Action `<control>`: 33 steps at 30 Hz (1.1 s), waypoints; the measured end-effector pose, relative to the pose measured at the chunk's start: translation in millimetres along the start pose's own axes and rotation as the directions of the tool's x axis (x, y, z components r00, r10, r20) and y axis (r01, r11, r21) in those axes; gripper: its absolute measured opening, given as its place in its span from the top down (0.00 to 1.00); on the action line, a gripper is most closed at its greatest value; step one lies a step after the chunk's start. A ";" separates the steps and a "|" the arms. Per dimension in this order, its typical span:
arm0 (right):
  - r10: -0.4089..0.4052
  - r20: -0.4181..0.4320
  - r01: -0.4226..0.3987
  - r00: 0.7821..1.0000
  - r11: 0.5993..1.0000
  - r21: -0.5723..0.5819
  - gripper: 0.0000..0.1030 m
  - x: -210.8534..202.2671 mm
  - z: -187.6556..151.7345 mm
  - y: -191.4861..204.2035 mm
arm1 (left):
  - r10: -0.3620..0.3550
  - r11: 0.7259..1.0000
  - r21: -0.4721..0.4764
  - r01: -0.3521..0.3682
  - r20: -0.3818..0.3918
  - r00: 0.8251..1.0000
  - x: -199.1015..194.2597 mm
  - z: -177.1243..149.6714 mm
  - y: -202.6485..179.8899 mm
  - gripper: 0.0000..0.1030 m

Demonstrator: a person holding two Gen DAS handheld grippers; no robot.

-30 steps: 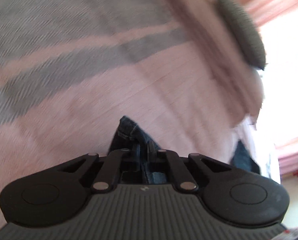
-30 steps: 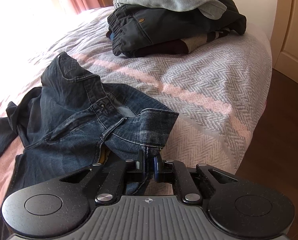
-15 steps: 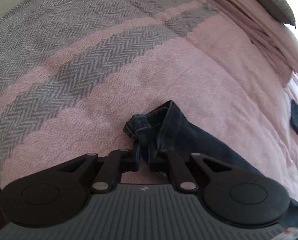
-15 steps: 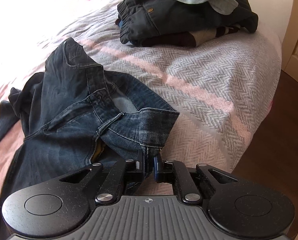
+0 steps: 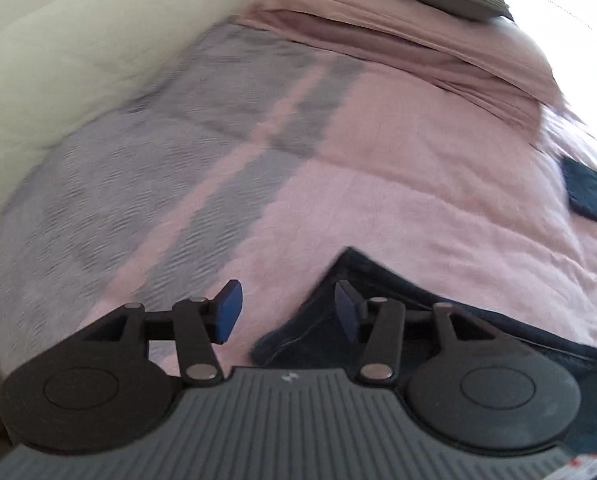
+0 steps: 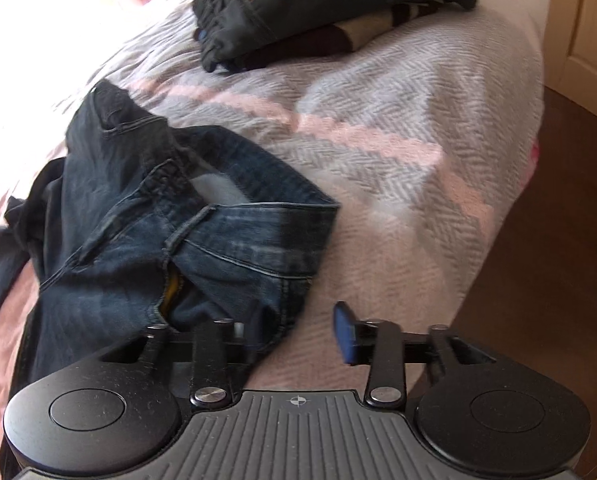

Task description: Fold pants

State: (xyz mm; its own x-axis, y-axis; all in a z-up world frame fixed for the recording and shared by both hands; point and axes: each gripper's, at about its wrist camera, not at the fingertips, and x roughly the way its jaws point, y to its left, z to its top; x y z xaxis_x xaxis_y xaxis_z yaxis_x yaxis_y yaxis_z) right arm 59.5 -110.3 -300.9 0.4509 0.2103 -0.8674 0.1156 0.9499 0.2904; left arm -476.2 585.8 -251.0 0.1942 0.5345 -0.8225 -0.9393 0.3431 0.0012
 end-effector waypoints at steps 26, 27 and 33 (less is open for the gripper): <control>0.102 0.164 -0.141 0.981 0.958 0.248 0.41 -3.6 -33.4 -23.3 | 0.035 0.989 0.146 -0.023 -0.074 0.997 100.9 40.9 -41.4 0.92; 0.104 0.177 -0.151 0.979 0.948 0.280 0.41 1.6 -32.7 -27.7 | 0.007 0.990 0.139 0.005 -0.080 0.997 97.9 40.0 -50.9 0.90; -0.058 0.162 0.044 0.985 0.995 0.089 0.66 8.7 -5.1 -1.7 | -0.205 0.962 0.150 0.230 -0.164 0.965 99.2 41.0 -167.7 0.66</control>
State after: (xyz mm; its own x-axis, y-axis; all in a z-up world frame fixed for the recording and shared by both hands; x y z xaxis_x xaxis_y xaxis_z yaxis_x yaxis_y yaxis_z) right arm 58.7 -108.9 -311.0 0.5812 0.1143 -0.8057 0.2137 0.9339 0.2866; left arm -287.8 613.0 -309.4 0.3338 0.3183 -0.8873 -0.8160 0.5688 -0.1029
